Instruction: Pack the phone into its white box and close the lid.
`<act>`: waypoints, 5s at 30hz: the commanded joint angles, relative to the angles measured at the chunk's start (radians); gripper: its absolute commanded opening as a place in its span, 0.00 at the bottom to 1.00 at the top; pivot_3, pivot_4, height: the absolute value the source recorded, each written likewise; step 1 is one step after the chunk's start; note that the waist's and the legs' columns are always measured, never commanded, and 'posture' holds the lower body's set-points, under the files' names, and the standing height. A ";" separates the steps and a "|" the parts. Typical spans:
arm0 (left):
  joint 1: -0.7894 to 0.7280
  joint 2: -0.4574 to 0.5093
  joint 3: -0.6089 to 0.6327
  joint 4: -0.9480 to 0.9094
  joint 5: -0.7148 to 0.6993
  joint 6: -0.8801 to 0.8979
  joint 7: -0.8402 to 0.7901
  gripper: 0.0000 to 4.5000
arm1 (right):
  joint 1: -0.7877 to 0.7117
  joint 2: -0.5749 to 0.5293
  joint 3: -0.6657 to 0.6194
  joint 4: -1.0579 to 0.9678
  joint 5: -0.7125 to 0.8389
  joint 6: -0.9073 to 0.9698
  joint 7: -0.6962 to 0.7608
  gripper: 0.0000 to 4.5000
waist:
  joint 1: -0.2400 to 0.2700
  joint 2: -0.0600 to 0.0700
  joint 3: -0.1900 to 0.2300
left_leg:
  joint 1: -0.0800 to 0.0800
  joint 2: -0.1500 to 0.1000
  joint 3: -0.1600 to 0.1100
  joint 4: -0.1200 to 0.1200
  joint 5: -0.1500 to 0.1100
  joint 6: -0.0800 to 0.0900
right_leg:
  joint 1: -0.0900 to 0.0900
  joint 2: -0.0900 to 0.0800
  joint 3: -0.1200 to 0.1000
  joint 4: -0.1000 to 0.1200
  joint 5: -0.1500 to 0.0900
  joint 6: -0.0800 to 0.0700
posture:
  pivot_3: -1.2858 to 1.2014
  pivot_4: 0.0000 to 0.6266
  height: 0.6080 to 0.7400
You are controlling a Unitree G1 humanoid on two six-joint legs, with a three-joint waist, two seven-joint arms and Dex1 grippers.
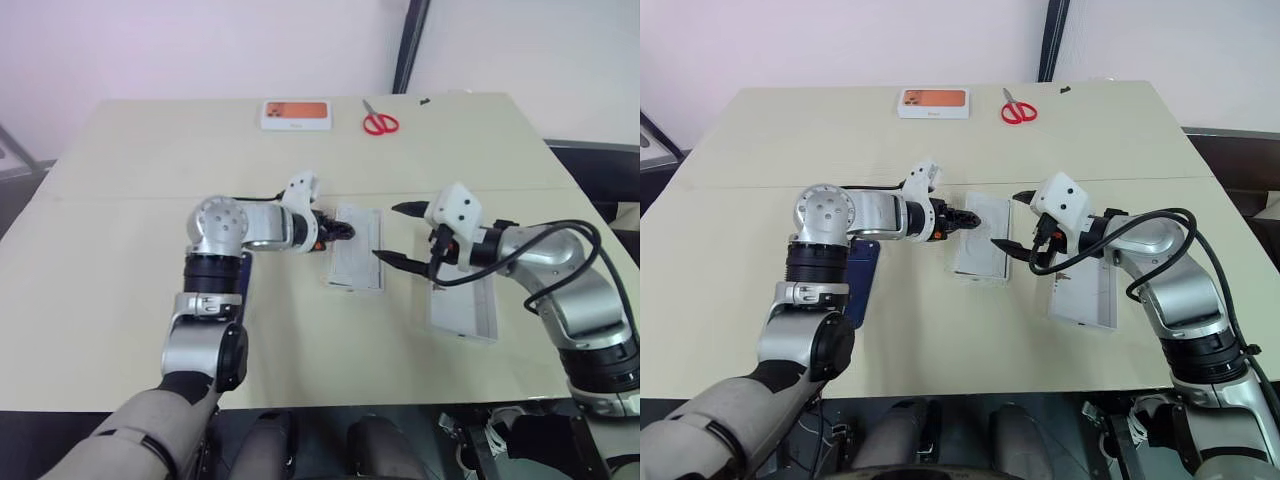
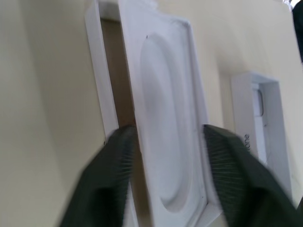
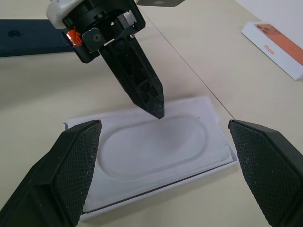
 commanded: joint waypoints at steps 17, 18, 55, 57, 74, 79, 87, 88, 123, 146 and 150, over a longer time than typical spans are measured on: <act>0.338 0.627 -0.399 -0.419 0.506 -0.790 -0.784 0.87 | -0.273 0.150 0.209 0.302 -0.268 0.098 -0.160 0.01 | -0.004 0.001 0.000 | 0.000 0.000 0.000 -0.003 0.002 -0.003 | -0.002 0.000 0.001 0.000 0.000 0.000 | 0.52 0.24 1.00; 0.382 0.644 -0.382 -0.430 0.506 -0.839 -0.830 0.87 | -0.287 0.167 0.214 0.323 -0.272 0.100 -0.165 0.01 | -0.001 0.001 0.000 | 0.000 0.000 0.000 -0.003 0.001 -0.003 | -0.003 0.000 0.001 0.000 0.000 0.000 | 0.52 0.24 1.00; 0.847 0.695 -0.149 -0.657 0.474 -0.907 -1.018 0.87 | -0.357 0.290 0.301 0.480 -0.472 -0.001 -0.122 0.01 | -0.008 0.002 0.000 | -0.002 0.000 0.000 -0.003 -0.001 0.002 | -0.008 0.000 0.001 0.007 0.000 0.000 | 0.52 0.24 1.00; 0.841 0.692 -0.153 -0.655 0.475 -0.905 -1.019 0.87 | -0.370 0.311 0.289 0.483 -0.463 0.016 -0.126 0.01 | -0.010 0.002 0.000 | -0.002 0.000 0.000 -0.003 -0.001 0.002 | -0.008 0.000 0.001 0.007 0.000 0.000 | 0.52 0.24 1.00; 0.862 0.688 -0.117 -0.682 0.463 -0.882 -1.009 0.87 | -0.287 0.259 0.281 0.338 -0.424 -0.049 -0.006 0.01 | -0.007 0.002 0.000 | -0.002 0.000 0.000 -0.003 0.001 -0.001 | -0.008 0.000 0.001 0.007 0.000 0.000 | 0.52 0.24 1.00; 0.870 0.689 -0.105 -0.695 0.449 -0.869 -1.019 0.87 | -0.186 0.134 0.250 0.097 -0.276 0.018 0.187 0.13 | -0.003 0.002 0.000 | -0.002 0.000 0.000 -0.003 -0.002 0.003 | -0.008 0.000 0.001 0.007 0.000 0.000 | 0.52 0.24 1.00; 0.886 0.727 -0.162 -0.798 0.411 -0.878 -1.145 0.87 | -0.034 0.064 0.275 -0.026 -0.277 0.032 0.181 0.53 | -0.005 0.002 0.000 | -0.002 0.000 -0.001 -0.003 -0.003 0.005 | -0.006 0.000 0.001 0.005 0.000 -0.001 | 0.52 0.24 1.00; 0.881 0.736 -0.179 -0.799 0.424 -0.884 -1.158 0.87 | -0.028 0.070 0.279 -0.018 -0.289 0.031 0.165 0.53 | -0.005 0.002 0.000 | -0.002 0.000 -0.001 -0.003 -0.003 0.005 | -0.006 0.000 0.001 0.005 0.000 -0.001 | 0.52 0.24 1.00; 0.949 0.735 -0.017 -0.732 0.445 -0.857 -1.086 0.87 | 0.005 0.051 0.159 -0.214 -0.028 0.120 0.171 0.70 | -0.002 0.002 0.000 | -0.001 0.000 -0.001 -0.003 -0.003 0.006 | -0.004 0.000 0.001 0.004 0.000 -0.001 | 0.52 0.24 1.00; 0.716 0.681 0.211 -0.585 0.105 0.183 -0.655 1.00 | -0.305 0.435 0.615 0.315 -0.450 -0.111 -0.029 0.01 | -0.009 0.001 0.000 | -0.001 0.000 -0.001 -0.002 0.001 -0.002 | -0.011 0.000 0.000 0.009 0.000 -0.001 | 0.52 0.24 1.00; 0.729 0.643 0.198 -0.588 0.007 0.183 -0.602 1.00 | -0.310 0.479 0.632 0.367 -0.482 -0.142 -0.023 0.01 | -0.005 0.001 -0.001 | -0.001 0.000 -0.001 -0.001 0.001 -0.002 | -0.012 0.000 0.000 0.009 0.000 -0.001 | 0.52 0.24 1.00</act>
